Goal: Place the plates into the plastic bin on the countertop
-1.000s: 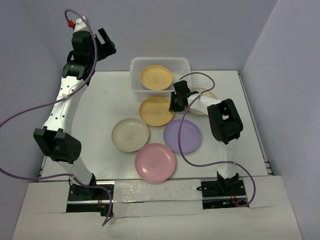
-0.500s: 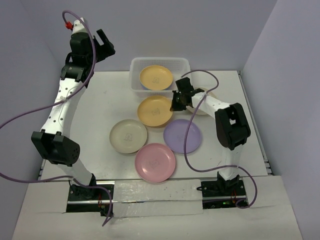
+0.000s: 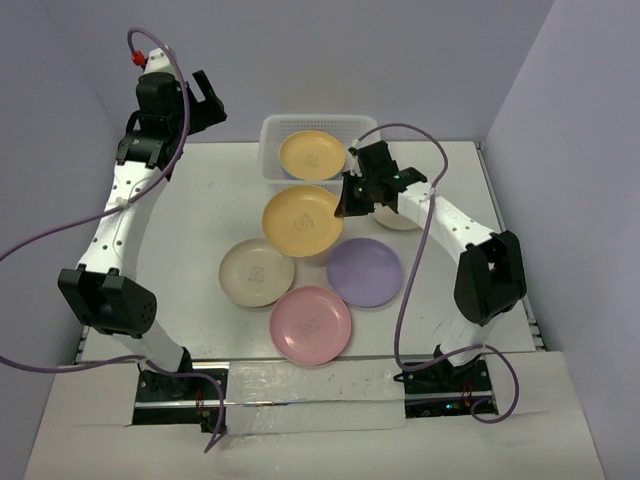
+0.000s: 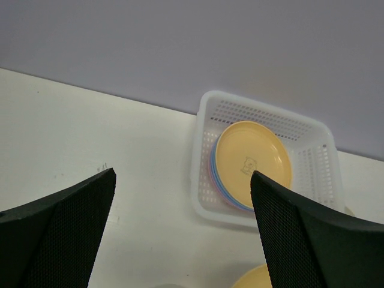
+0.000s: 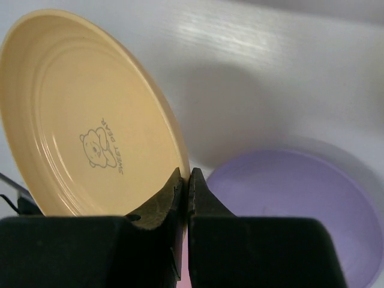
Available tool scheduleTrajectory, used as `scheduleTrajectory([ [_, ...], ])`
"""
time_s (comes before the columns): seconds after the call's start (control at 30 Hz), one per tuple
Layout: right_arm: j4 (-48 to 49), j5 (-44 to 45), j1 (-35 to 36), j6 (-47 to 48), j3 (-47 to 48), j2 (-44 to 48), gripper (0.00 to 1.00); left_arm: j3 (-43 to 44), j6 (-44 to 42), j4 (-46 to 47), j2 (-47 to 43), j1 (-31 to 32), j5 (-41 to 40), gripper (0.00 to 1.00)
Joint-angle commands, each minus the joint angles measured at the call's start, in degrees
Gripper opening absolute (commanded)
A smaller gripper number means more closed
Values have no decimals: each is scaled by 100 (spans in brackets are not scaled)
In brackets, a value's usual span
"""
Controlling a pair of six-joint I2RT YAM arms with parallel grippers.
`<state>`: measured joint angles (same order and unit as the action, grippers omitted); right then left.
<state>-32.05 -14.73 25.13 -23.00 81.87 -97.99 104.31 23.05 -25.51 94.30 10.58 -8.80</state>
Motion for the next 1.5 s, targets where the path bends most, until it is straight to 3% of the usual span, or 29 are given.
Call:
scheduleTrajectory([
  [0.0,106,399,51,151,1228,318,0,-529,-250,14,-654,-395,706,99],
  [0.13,249,1334,10,241,2065,-85,0,-1404,-514,295,-1077,-595,1368,99],
  [0.27,181,1720,-157,165,3132,-1023,0,-2247,-891,256,-1463,-838,2091,99],
  [0.53,681,1644,-645,-188,4297,-2455,0,-3663,-1267,227,-2294,-1038,1579,99],
  [0.7,869,1665,-724,-98,5062,-3239,0,-4015,-1851,10,-2447,-1353,2314,99],
  [0.83,1242,1432,-797,-149,5100,-3541,2,-4054,-2357,-407,-2253,-1491,2924,99],
  [0.93,1357,1221,-802,-183,5093,-3684,13,-4192,-2856,-570,-2127,-1524,3304,99],
  [1.07,1333,1206,-799,-230,5103,-3785,63,-4498,-3280,-479,-1920,-1524,3542,99],
  [1.17,1214,1289,-799,-215,5110,-3733,78,-4506,-3527,-449,-1509,-1524,3527,98],
  [1.33,941,1203,-799,-131,5020,-3294,83,-4566,-4053,-411,-913,-1500,3742,95],
  [1.47,823,992,-788,49,4128,-2300,85,-4422,-4406,-404,-209,-1373,3539,90],
])
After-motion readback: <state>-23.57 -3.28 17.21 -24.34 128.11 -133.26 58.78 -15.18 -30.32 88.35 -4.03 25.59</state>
